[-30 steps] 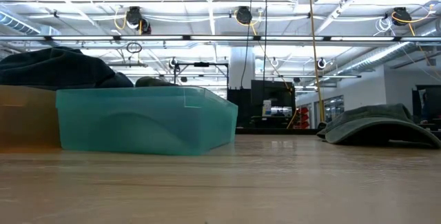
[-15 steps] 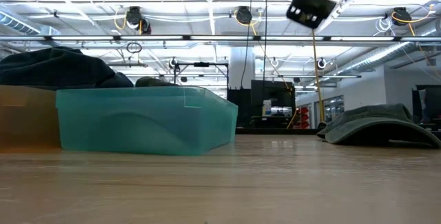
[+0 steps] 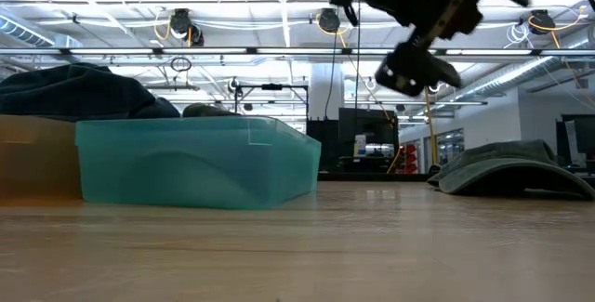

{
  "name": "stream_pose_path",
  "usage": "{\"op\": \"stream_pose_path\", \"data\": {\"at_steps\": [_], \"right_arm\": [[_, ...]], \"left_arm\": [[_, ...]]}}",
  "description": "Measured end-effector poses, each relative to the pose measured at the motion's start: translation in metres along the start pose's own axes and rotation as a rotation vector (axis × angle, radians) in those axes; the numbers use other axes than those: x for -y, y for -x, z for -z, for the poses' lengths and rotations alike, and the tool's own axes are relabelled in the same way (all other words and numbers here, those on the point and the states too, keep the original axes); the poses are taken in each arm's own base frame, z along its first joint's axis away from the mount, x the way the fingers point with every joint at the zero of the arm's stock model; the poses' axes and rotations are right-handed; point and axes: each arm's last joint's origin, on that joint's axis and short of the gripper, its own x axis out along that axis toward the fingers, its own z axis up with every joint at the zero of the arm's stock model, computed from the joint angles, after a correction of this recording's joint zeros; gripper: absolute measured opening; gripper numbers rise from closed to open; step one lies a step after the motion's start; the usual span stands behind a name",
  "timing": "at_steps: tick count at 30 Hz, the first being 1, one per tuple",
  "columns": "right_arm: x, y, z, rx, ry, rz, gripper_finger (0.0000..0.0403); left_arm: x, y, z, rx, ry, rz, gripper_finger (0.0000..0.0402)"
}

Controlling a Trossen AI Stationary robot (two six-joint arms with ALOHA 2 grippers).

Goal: Pick & Place hat
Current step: Put the bottom black cap into the green bin

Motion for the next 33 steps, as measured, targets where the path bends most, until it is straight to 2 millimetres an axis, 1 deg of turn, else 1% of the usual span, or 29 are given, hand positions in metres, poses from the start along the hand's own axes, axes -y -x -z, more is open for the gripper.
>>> {"op": "stream_pose_path", "data": {"at_steps": [6, 12, 15, 22, 28, 33], "right_arm": [[0.011, -0.035, 0.021, -0.089, 0.001, -0.093, 0.0306], [0.018, -0.060, 0.042, -0.104, 0.022, -0.130, 0.0306], [0.018, -0.071, 0.046, -0.080, 0.013, -0.166, 0.0306], [0.012, -0.097, 0.051, -0.014, 0.076, -0.255, 0.0306], [0.012, -0.112, 0.066, -0.020, 0.044, -0.287, 0.0306], [0.011, -0.118, 0.080, -0.057, 0.021, -0.332, 0.0304]], "left_arm": [[0.000, 0.000, 0.000, -0.001, -0.018, -0.001, 0.0273], [0.000, 0.000, 0.000, -0.001, -0.051, -0.002, 0.0273], [0.000, 0.000, 0.000, -0.002, -0.050, -0.003, 0.0273], [0.000, 0.000, 0.000, -0.002, -0.049, -0.004, 0.0273], [0.000, 0.000, 0.000, -0.001, -0.049, -0.005, 0.0273], [-0.001, 0.000, 0.000, 0.000, -0.048, -0.006, 0.0273]]}}
